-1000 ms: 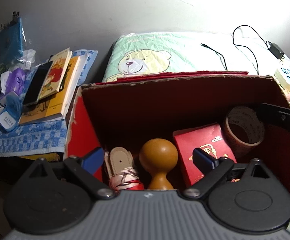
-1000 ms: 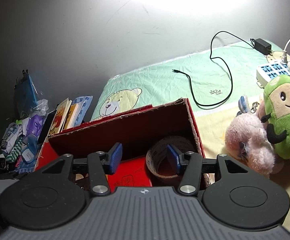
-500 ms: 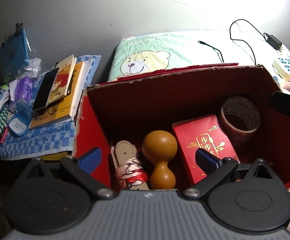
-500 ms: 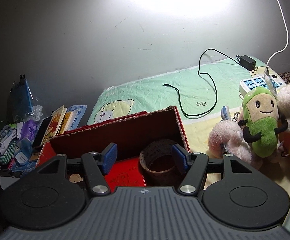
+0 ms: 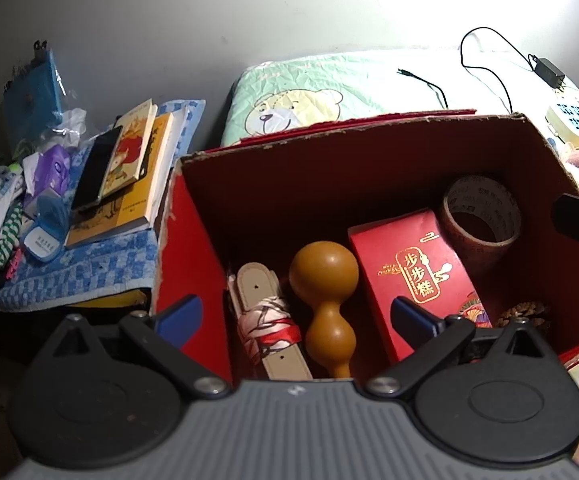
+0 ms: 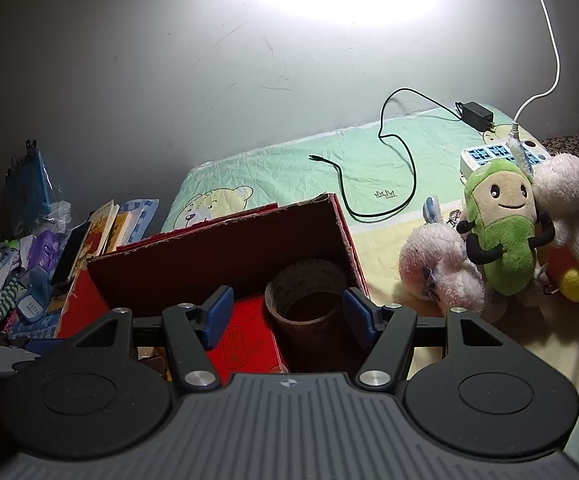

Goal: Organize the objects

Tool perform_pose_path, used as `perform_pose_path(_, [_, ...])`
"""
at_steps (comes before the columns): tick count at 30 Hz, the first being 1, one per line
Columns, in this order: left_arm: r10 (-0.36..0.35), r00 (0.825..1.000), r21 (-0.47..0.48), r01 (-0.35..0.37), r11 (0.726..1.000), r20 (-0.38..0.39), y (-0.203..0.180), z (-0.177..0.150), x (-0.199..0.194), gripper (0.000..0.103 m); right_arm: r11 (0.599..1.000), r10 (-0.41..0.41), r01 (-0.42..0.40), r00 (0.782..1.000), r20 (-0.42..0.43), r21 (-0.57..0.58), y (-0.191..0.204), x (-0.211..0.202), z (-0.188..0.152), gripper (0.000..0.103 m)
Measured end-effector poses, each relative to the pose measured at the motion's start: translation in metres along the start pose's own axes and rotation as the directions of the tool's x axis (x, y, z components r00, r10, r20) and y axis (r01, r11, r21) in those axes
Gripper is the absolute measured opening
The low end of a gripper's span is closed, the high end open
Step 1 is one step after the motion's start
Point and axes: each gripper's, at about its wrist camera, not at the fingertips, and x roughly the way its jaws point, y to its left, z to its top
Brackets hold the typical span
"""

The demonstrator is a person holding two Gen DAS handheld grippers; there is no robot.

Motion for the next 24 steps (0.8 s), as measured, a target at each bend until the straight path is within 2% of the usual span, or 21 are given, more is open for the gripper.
perform_pose_path(6, [0.006,1.000,0.005,-0.006,1.000,-0.012,-0.0020,-0.0004,-0.0003,0.101,1.000,0.026,-0.027,0.999,-0.038,-0.010,0.0008,0.0032,-0.0028,0.063])
perform_pose_path(12, [0.002,1.000,0.004,-0.002,1.000,-0.031,-0.0042,0.0001,0.0020,0.101,0.999,0.029,-0.031,0.999,-0.036,-0.043,0.0036,0.0032,-0.0026,0.063])
perform_pose_path(24, [0.004,0.999,-0.004,-0.004,1.000,-0.047,-0.0055,0.0002,0.0050,0.101,0.998,0.047,-0.049,0.997,-0.066,-0.031,0.0014,0.0090,-0.0051,0.063])
